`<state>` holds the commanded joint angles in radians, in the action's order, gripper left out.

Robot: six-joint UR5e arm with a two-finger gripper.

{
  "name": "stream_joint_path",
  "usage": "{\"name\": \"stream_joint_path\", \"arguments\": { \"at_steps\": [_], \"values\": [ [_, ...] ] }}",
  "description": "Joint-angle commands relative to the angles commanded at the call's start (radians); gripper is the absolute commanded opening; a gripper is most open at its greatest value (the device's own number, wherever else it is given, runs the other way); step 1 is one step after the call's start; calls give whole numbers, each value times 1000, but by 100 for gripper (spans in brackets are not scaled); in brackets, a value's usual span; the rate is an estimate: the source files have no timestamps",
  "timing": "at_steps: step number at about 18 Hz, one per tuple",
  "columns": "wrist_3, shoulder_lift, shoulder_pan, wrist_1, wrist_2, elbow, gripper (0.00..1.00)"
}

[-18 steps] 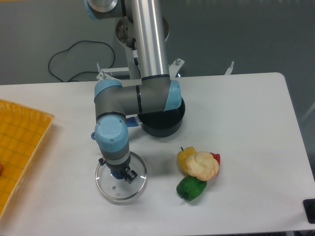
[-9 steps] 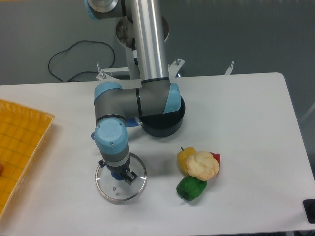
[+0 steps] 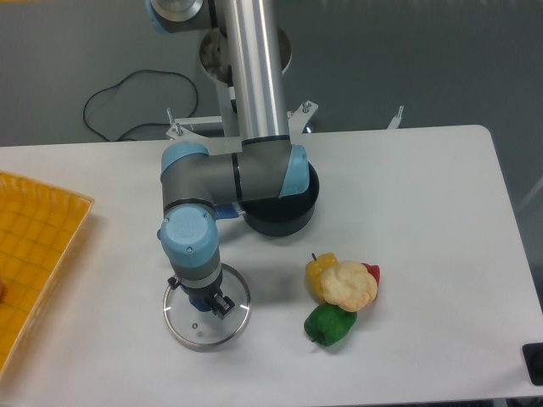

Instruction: Place the lid on the table

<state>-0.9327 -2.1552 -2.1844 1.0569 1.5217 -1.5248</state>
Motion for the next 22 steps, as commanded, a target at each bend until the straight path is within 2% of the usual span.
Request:
{"name": "stream_joint_path", "arguments": {
  "at_steps": [17,20,22],
  "values": [
    [0,-6,6,-2,14,0,45],
    [0,-6,8,-2,14,0,52],
    [0,-6,6,-2,14,0,61]
  ]
}}
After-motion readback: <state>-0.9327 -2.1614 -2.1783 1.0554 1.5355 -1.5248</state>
